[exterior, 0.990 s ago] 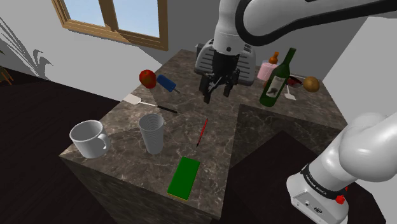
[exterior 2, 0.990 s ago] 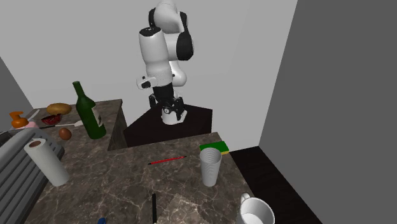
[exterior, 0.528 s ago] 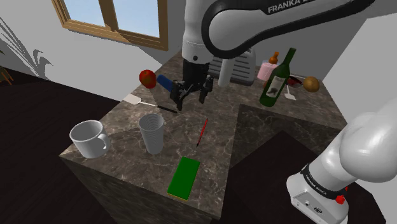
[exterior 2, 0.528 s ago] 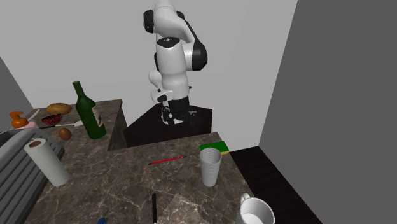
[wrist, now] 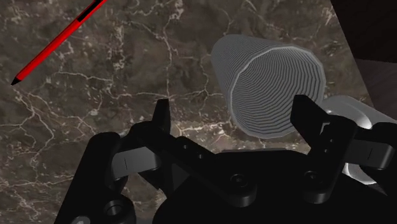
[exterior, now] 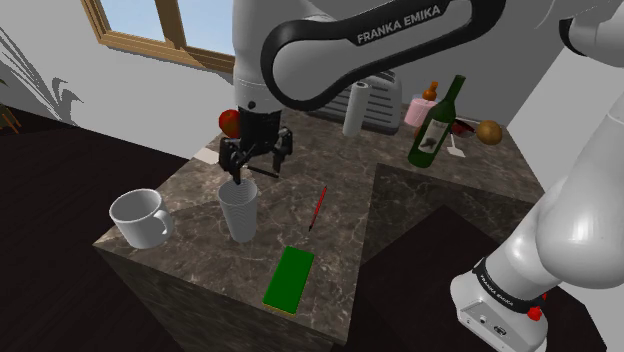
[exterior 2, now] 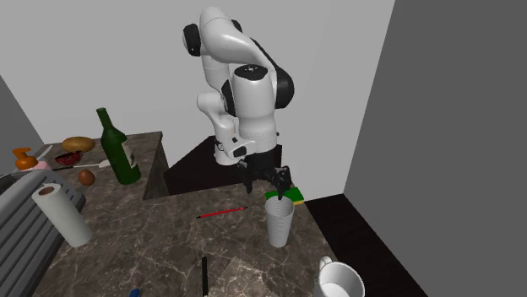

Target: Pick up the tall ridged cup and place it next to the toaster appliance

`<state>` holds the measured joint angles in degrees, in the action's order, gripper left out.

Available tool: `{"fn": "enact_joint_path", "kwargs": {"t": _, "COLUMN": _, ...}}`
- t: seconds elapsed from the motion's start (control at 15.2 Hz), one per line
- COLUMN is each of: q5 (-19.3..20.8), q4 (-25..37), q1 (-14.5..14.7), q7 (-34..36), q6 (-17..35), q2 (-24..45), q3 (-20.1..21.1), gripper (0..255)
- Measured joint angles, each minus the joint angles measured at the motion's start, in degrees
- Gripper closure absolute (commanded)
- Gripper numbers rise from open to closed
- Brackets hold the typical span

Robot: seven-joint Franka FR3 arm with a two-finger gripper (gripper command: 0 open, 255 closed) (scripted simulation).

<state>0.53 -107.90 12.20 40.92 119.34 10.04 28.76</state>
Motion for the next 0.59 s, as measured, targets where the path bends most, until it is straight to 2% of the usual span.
{"fn": "enact_joint_path", "kwargs": {"t": 0.59, "q5": 2.1, "q4": -1.8, "q1": 1.0, "q7": 1.6, "q6": 5.1, "q2": 3.6, "q3": -0.3, "gripper": 0}}
